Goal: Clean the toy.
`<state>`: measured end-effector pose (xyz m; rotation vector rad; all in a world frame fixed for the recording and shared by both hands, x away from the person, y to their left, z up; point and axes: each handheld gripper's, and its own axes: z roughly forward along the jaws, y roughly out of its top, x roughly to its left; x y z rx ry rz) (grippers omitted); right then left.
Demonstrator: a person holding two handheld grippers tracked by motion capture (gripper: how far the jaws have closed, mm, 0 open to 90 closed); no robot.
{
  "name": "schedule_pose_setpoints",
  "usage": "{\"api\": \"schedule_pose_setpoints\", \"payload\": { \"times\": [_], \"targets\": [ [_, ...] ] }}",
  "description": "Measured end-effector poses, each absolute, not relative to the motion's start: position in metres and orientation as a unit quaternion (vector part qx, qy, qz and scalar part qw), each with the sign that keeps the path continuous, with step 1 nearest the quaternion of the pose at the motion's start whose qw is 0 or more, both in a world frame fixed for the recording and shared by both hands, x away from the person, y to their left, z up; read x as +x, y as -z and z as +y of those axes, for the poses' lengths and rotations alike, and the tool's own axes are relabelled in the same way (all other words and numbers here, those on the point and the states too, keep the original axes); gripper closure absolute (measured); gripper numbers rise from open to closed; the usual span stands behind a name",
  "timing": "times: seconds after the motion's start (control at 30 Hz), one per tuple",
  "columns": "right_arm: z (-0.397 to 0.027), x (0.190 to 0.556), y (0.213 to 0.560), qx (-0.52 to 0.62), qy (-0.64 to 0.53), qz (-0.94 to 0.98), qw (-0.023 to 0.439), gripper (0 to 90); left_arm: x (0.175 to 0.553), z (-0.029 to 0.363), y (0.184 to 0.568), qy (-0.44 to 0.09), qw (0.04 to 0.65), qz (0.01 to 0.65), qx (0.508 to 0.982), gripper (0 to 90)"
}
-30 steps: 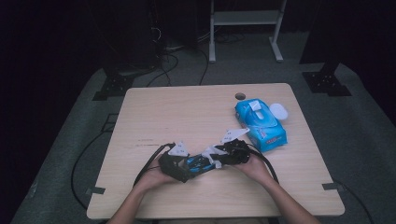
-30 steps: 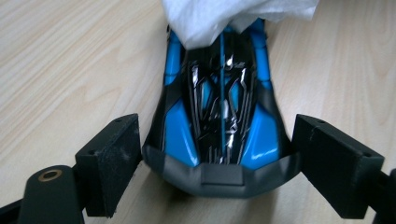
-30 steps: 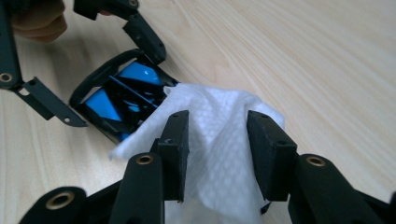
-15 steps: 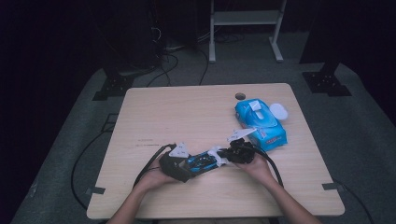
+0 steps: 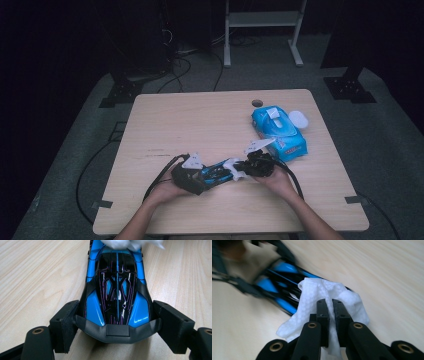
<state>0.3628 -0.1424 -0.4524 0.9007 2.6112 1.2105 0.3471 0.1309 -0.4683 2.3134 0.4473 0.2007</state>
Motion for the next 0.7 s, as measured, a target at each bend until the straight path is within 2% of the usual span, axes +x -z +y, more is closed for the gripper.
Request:
{"api": "schedule_pose_setpoints", "payload": {
  "times": [0.2, 0.33, 0.47, 0.57, 0.63, 0.7],
  "targets": [
    [-0.149, 0.365, 0.455, 0.308, -0.395, 0.863, 0.063, 84.4, 0.347, 0.131, 0.468, -0.081, 0.377, 0.175, 0.906, 23.7],
    [-0.126, 0.353, 0.451, 0.269, -0.419, 0.867, 0.019, 84.3, 0.346, 0.129, 0.469, -0.091, 0.374, 0.174, 0.907, 23.5],
    [-0.118, 0.349, 0.451, 0.251, -0.405, 0.879, 0.033, 84.3, 0.346, 0.129, 0.469, -0.093, 0.372, 0.171, 0.907, 23.4],
    [-0.132, 0.357, 0.452, 0.273, -0.407, 0.871, 0.036, 84.3, 0.346, 0.129, 0.470, -0.095, 0.371, 0.168, 0.908, 23.5],
    [-0.149, 0.366, 0.455, 0.302, -0.396, 0.865, 0.057, 84.3, 0.346, 0.129, 0.470, -0.094, 0.372, 0.168, 0.908, 23.6],
    [-0.156, 0.371, 0.459, 0.318, -0.391, 0.862, 0.054, 84.4, 0.347, 0.130, 0.470, -0.093, 0.371, 0.166, 0.909, 23.6]
  ]
}}
